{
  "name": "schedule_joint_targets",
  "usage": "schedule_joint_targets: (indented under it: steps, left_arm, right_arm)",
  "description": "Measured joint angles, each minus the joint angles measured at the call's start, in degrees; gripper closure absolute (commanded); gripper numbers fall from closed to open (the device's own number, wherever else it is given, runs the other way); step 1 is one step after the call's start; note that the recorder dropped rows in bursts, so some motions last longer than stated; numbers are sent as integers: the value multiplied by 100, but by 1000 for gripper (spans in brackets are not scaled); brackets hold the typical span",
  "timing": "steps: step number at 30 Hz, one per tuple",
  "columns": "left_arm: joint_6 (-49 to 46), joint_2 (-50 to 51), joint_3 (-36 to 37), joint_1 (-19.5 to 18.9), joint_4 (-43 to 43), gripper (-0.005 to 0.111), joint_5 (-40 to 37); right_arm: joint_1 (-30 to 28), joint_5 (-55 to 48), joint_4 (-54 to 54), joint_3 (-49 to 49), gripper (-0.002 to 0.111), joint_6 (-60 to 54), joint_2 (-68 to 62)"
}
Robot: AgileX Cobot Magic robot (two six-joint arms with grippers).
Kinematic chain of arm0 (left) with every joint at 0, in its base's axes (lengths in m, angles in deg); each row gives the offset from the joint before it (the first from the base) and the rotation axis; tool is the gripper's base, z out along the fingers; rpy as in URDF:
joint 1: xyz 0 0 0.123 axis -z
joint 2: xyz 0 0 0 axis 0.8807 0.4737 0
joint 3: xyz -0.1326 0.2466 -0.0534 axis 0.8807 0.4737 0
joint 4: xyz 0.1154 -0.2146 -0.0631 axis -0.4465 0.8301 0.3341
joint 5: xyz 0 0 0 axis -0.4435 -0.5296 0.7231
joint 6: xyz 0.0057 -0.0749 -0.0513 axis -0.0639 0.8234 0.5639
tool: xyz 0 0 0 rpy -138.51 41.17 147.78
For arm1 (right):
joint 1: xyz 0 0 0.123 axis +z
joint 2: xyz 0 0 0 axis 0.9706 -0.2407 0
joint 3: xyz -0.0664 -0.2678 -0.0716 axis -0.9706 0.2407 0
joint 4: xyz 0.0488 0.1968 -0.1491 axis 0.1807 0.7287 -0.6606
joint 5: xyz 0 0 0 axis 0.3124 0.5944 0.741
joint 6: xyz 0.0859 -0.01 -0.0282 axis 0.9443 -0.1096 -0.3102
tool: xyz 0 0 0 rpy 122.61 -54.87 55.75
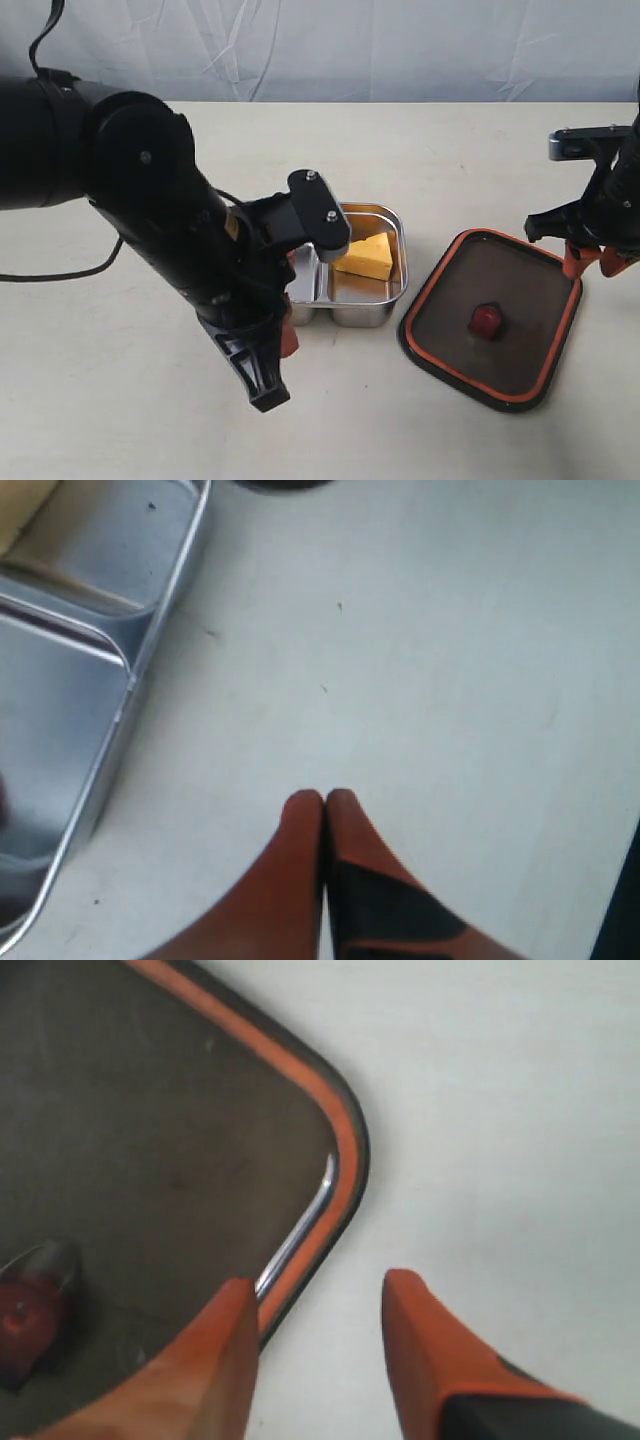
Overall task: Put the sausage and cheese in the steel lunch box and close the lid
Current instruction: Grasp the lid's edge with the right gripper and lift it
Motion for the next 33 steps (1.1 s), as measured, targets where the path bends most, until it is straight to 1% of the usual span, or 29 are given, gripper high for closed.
schedule_joint_targets:
  steps: [7,17,19,20,22,24,28,30,33]
  left_arm:
    - [0,0,126,0,207,107,-11]
    - [0,0,126,0,341,107,100]
    - [0,0,126,0,341,107,100]
    - [0,0,126,0,341,107,100]
    - [0,0,126,0,341,107,100]
    - [0,0,126,0,341,107,100]
    - [0,0,126,0,344,107,100]
    - [0,0,126,0,344,107,100]
    - [0,0,126,0,344,107,134]
  right_arm:
    - [-432,550,197,-3,68,-137,-401]
    - [-473,888,440,-13,68,-328,-789]
    - [-473,895,452,-13,77,-328,-821]
    - [-473,895,452,-13,87,-328,-821]
    - [-473,911,452,-13,99,-328,-821]
    - [-473,953,452,-13,101,-328,-852]
    - [-473,991,463,-26,102,-362,-966]
    - [-473,962,463,-60,109,-387,-999]
    - [-473,928,463,-74,109,-398,-999]
